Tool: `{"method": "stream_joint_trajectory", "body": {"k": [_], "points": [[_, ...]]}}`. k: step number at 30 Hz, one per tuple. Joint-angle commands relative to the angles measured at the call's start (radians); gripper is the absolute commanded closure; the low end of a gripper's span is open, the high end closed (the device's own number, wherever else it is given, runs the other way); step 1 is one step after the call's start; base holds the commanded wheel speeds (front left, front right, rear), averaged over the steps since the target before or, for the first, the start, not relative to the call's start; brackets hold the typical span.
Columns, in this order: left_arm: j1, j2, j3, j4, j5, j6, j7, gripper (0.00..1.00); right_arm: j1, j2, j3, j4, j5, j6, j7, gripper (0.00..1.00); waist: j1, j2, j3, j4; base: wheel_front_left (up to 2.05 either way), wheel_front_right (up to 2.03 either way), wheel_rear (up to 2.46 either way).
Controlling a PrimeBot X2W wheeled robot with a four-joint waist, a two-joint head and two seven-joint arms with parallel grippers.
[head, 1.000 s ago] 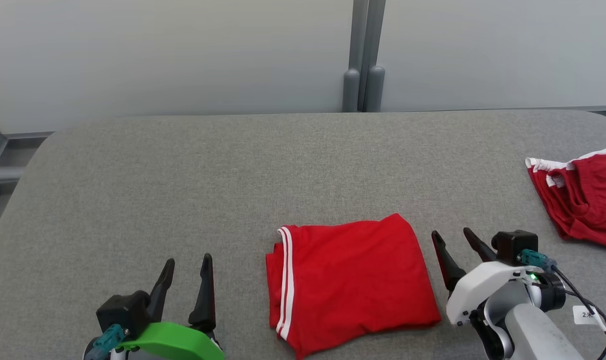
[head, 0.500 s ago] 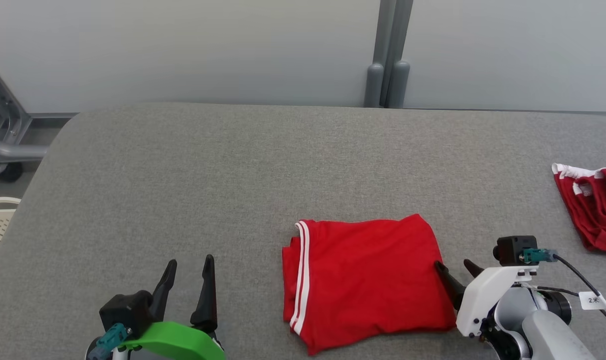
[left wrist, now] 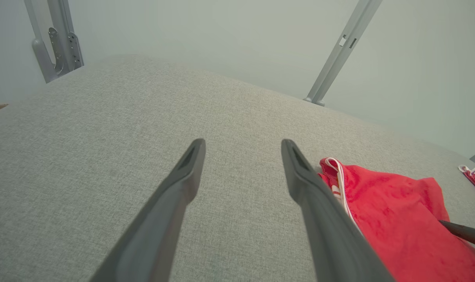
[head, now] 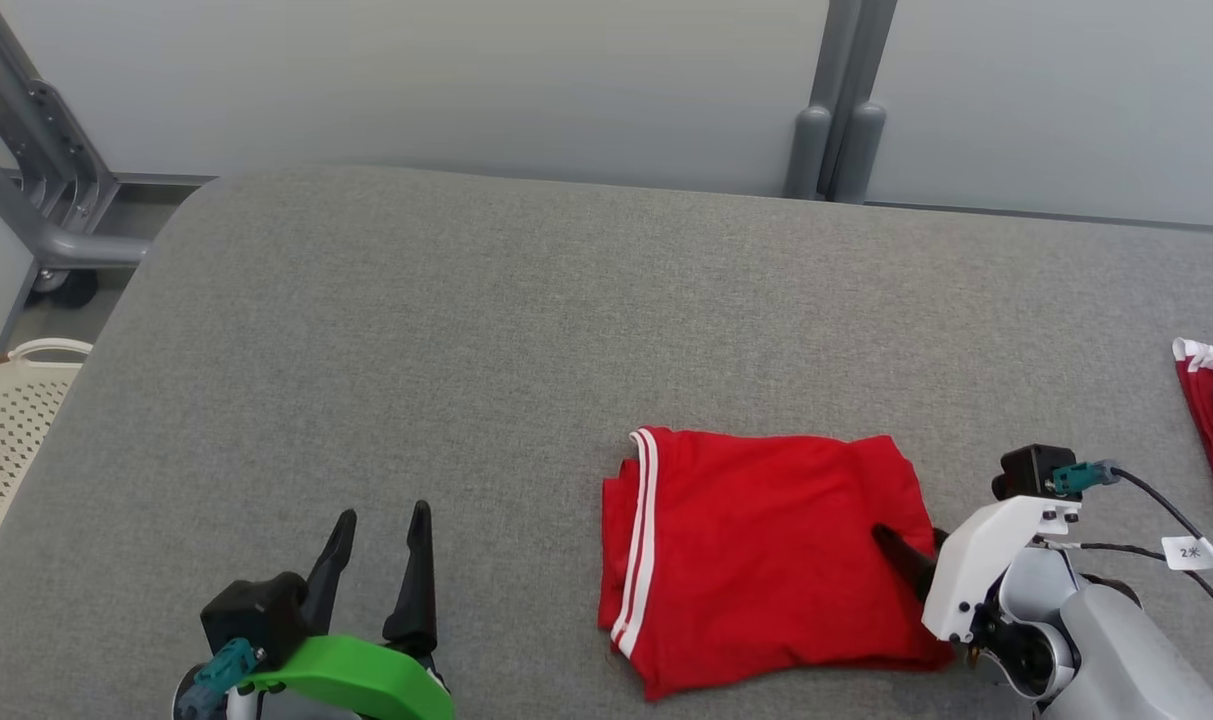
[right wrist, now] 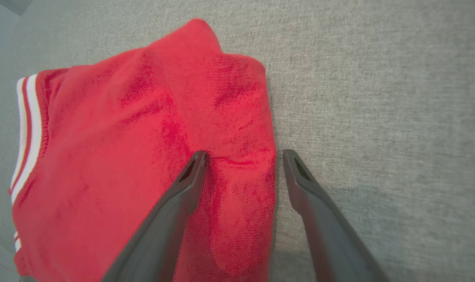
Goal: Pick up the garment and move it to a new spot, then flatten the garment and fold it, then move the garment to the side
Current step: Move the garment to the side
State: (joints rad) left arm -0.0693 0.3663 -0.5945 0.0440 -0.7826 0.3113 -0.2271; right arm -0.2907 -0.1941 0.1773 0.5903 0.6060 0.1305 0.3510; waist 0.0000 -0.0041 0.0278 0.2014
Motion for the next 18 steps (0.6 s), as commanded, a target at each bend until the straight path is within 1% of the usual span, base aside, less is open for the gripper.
{"method": "stream_joint_trajectory", "body": {"k": [1, 2, 3, 4, 5, 6, 15, 18], "points": [[-0.011, 0.002, -0.001, 0.004, -0.003, -0.005, -0.006, 0.00, -0.007, -0.005, 0.007, 0.008, 0.009, 0.000, 0.003, 0.06, 0.0000, 0.0041, -0.001, 0.003, 0.00, 0.00, 0.00], [-0.011, 0.002, -0.002, 0.004, -0.003, -0.005, -0.006, 0.00, -0.011, -0.004, 0.013, 0.014, 0.015, 0.000, 0.004, 0.33, 0.0000, 0.0041, -0.001, 0.004, 0.00, 0.00, 0.00], [-0.010, 0.002, -0.002, 0.005, -0.003, -0.004, -0.006, 0.00, -0.015, -0.003, 0.019, 0.016, 0.021, 0.000, 0.004, 0.56, 0.0000, 0.0041, -0.003, 0.004, 0.00, 0.00, 0.00], [-0.009, 0.003, -0.002, 0.006, -0.003, -0.003, -0.007, 0.00, -0.018, -0.004, 0.026, 0.015, 0.025, 0.000, 0.000, 0.67, 0.0000, 0.0041, -0.004, 0.004, 0.00, 0.00, 0.00], [-0.007, 0.003, -0.002, 0.005, -0.002, -0.001, -0.006, 0.00, -0.020, -0.007, 0.033, 0.015, 0.030, 0.000, -0.005, 0.81, 0.0000, 0.0041, -0.004, 0.002, 0.00, 0.00, 0.00], [-0.005, 0.004, -0.002, 0.005, -0.002, 0.001, -0.006, 0.00, -0.022, -0.010, 0.040, 0.014, 0.032, 0.000, -0.010, 1.00, 0.0000, 0.0041, -0.005, 0.001, 0.00, 0.00, 0.00], [0.002, 0.010, -0.003, -0.011, 0.008, 0.002, -0.010, 0.00, -0.046, -0.048, 0.062, -0.008, 0.023, 0.000, -0.069, 1.00, 0.0000, 0.0041, -0.015, -0.054, 0.00, 0.00, 0.00], [0.000, 0.011, -0.005, -0.015, 0.013, 0.002, -0.012, 0.00, -0.057, -0.065, 0.059, -0.014, 0.010, 0.000, -0.083, 1.00, 0.0000, 0.0041, -0.016, -0.095, 0.00, 0.00, 0.00]]}}
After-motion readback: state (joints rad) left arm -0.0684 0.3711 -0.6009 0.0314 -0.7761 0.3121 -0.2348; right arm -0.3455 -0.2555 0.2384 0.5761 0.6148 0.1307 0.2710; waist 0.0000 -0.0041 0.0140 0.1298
